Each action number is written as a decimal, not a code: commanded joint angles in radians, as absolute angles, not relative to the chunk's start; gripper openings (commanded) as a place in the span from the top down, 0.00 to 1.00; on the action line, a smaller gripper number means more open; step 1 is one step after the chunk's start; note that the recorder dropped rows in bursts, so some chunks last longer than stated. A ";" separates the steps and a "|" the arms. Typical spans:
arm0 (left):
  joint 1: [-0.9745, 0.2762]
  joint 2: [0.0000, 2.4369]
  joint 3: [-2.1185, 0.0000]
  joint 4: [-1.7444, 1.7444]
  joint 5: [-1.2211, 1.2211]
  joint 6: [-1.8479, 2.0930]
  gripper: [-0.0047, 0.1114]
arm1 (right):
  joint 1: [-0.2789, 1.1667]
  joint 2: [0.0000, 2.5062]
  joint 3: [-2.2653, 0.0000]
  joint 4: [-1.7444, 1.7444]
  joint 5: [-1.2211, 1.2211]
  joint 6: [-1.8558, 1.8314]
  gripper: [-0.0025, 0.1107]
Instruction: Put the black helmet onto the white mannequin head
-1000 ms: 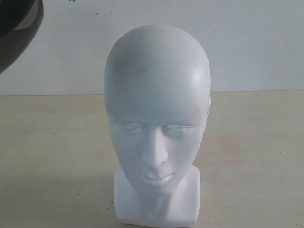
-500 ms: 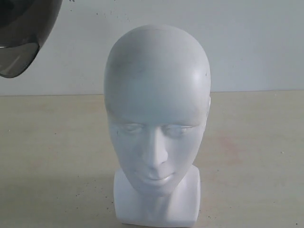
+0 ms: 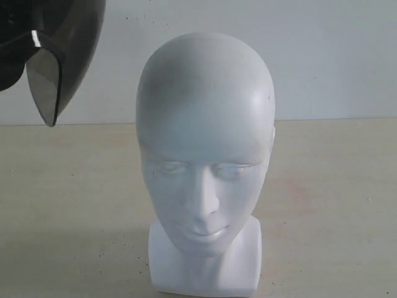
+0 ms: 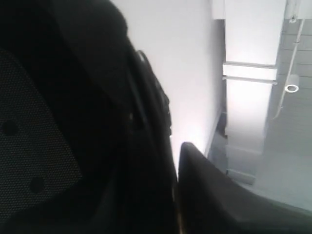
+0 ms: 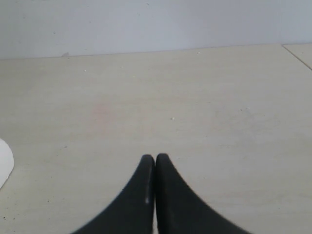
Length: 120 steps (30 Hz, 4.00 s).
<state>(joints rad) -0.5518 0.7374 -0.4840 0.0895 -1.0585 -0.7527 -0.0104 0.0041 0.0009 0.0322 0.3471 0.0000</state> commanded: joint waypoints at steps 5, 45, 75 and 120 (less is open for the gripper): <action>-0.550 0.724 -0.499 0.132 -1.221 -0.955 0.92 | -0.017 0.000 0.000 0.031 0.334 0.000 0.98; -0.550 1.016 -0.878 0.432 -1.221 -1.478 0.92 | -0.017 0.000 0.000 0.031 0.334 0.000 0.98; -0.550 1.273 -1.059 0.550 -1.221 -1.584 0.92 | -0.017 0.000 0.000 0.031 0.319 0.000 0.98; -0.559 1.356 -1.084 0.605 -1.221 -1.581 0.92 | -0.017 0.000 0.000 0.177 -0.285 0.089 0.98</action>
<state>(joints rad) -0.5537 1.3709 -1.0568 0.6332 -1.1315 -1.6171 -0.0104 0.0041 0.0009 0.1751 -0.2828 0.0825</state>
